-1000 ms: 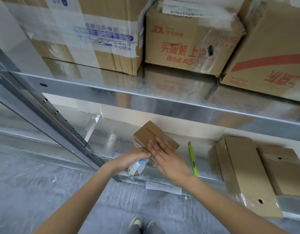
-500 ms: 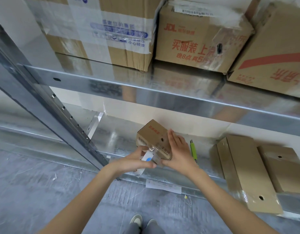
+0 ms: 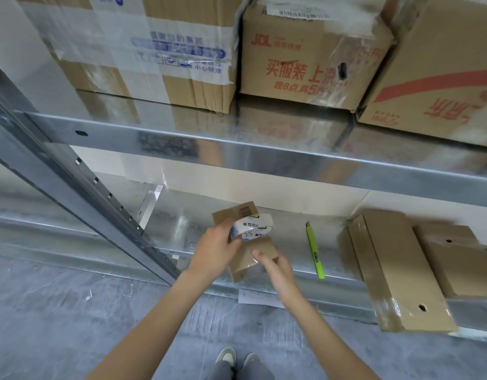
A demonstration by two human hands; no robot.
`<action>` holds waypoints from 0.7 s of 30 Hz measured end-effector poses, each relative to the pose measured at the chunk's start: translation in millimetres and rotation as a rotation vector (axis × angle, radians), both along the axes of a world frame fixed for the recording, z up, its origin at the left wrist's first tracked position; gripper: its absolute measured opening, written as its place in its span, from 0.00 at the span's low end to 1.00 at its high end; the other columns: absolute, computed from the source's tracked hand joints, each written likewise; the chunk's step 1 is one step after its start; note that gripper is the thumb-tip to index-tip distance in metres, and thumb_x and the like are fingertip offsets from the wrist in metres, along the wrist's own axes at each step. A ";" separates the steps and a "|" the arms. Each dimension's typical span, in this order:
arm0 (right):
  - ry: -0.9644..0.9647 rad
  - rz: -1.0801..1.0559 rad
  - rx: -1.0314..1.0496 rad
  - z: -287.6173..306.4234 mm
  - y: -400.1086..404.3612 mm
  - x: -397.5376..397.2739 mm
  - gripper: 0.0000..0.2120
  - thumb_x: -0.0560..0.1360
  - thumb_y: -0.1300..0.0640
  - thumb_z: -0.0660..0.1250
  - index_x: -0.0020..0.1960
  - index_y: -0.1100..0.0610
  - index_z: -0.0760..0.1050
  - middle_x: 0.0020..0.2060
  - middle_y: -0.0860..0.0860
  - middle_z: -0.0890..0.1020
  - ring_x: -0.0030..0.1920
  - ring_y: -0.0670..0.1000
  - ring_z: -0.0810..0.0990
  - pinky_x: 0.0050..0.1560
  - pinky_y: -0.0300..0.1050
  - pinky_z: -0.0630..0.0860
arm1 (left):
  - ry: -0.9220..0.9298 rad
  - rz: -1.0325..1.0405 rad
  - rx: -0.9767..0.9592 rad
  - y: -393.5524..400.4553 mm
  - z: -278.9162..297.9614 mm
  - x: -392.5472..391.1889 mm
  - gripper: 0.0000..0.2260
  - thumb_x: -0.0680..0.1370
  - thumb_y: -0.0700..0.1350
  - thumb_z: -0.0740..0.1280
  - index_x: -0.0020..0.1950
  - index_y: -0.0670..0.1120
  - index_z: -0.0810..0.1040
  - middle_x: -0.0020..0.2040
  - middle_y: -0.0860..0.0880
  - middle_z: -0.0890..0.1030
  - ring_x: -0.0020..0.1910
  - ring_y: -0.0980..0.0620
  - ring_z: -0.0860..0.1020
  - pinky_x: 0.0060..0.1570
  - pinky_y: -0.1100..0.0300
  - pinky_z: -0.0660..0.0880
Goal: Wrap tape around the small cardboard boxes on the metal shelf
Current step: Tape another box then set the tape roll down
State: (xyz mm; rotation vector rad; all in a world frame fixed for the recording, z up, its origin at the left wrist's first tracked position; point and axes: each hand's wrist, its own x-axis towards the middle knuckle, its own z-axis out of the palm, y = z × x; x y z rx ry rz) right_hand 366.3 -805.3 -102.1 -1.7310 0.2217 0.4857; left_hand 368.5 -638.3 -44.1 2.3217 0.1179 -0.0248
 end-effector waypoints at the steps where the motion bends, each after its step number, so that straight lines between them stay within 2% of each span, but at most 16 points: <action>1: -0.107 -0.003 -0.114 -1.7 1.7 -1.2 0.30 0.65 0.38 0.71 0.64 0.48 0.73 0.59 0.46 0.81 0.61 0.48 0.76 0.59 0.44 0.73 | -0.006 0.025 0.013 -2.0 -2.8 2.6 0.15 0.77 0.42 0.66 0.64 0.47 0.75 0.46 0.47 0.83 0.46 0.44 0.80 0.42 0.51 0.76; 2: -0.222 0.005 -0.195 -2.3 4.1 -3.0 0.34 0.67 0.40 0.72 0.69 0.50 0.69 0.65 0.45 0.75 0.66 0.46 0.72 0.64 0.44 0.70 | -0.019 0.046 0.018 -4.5 -5.7 3.8 0.17 0.77 0.41 0.66 0.66 0.47 0.73 0.50 0.46 0.83 0.49 0.43 0.80 0.44 0.50 0.77; 3: -0.303 0.022 -0.219 -1.6 6.5 -3.6 0.38 0.68 0.41 0.72 0.73 0.50 0.64 0.68 0.44 0.72 0.68 0.43 0.69 0.65 0.41 0.69 | -0.039 0.064 0.014 -7.4 -9.1 4.0 0.18 0.76 0.41 0.66 0.66 0.47 0.72 0.53 0.46 0.83 0.51 0.42 0.80 0.44 0.49 0.78; 5: -0.352 0.055 -0.188 1.8 11.5 -2.6 0.39 0.66 0.42 0.73 0.73 0.47 0.62 0.65 0.40 0.74 0.64 0.39 0.71 0.60 0.35 0.70 | -0.057 0.104 -0.008 -13.6 -16.5 1.8 0.16 0.76 0.42 0.67 0.63 0.47 0.70 0.52 0.46 0.81 0.51 0.43 0.79 0.43 0.50 0.77; 9: -0.391 0.017 -0.175 4.2 14.0 1.5 0.24 0.69 0.47 0.71 0.63 0.43 0.70 0.60 0.41 0.78 0.61 0.40 0.75 0.58 0.34 0.71 | -0.065 0.156 -0.090 -22.8 -25.9 -2.8 0.17 0.76 0.37 0.62 0.62 0.51 0.66 0.51 0.49 0.78 0.49 0.45 0.77 0.41 0.54 0.73; 12: -0.426 0.008 -0.183 1.7 14.0 -0.3 0.24 0.70 0.51 0.71 0.64 0.44 0.71 0.60 0.42 0.78 0.60 0.41 0.75 0.57 0.31 0.70 | -0.103 0.149 -0.185 -29.7 -22.7 -8.4 0.23 0.73 0.31 0.59 0.60 0.56 0.65 0.51 0.51 0.79 0.48 0.49 0.78 0.42 0.55 0.75; 14: -0.427 0.001 -0.183 1.6 14.8 -1.8 0.23 0.70 0.52 0.71 0.64 0.44 0.71 0.60 0.42 0.77 0.61 0.40 0.74 0.59 0.33 0.70 | -0.112 0.146 -0.217 -32.0 -19.0 -12.5 0.24 0.71 0.30 0.57 0.60 0.54 0.67 0.51 0.50 0.80 0.48 0.48 0.78 0.44 0.52 0.77; 15: -0.419 0.002 -0.184 0.6 14.7 -2.1 0.24 0.71 0.52 0.72 0.65 0.47 0.71 0.63 0.43 0.77 0.63 0.41 0.74 0.61 0.36 0.71 | -0.119 0.160 -0.236 -30.8 -16.7 -14.0 0.23 0.71 0.29 0.57 0.60 0.51 0.68 0.50 0.48 0.80 0.48 0.47 0.78 0.45 0.50 0.77; 17: -0.399 0.005 -0.198 -1.2 14.4 -2.7 0.32 0.72 0.52 0.74 0.73 0.51 0.67 0.68 0.44 0.73 0.67 0.42 0.71 0.65 0.39 0.70 | -0.149 0.194 -0.258 -23.5 -12.3 -16.9 0.21 0.71 0.28 0.56 0.59 0.46 0.70 0.50 0.47 0.79 0.49 0.46 0.78 0.47 0.48 0.77; 19: -0.369 -0.004 -0.208 -1.4 14.6 -2.8 0.37 0.72 0.50 0.74 0.76 0.51 0.61 0.70 0.45 0.71 0.68 0.41 0.69 0.66 0.36 0.67 | -0.176 0.209 -0.231 -13.2 -7.4 -24.4 0.20 0.72 0.27 0.56 0.58 0.45 0.70 0.50 0.46 0.78 0.49 0.46 0.77 0.47 0.46 0.76; 21: -0.348 -0.007 -0.204 -1.1 15.8 -2.7 0.38 0.72 0.49 0.73 0.77 0.49 0.59 0.71 0.44 0.70 0.68 0.40 0.68 0.65 0.34 0.66 | -0.199 0.216 -0.110 -2.4 -3.0 -35.7 0.19 0.73 0.28 0.57 0.58 0.45 0.69 0.51 0.47 0.76 0.47 0.46 0.75 0.42 0.46 0.75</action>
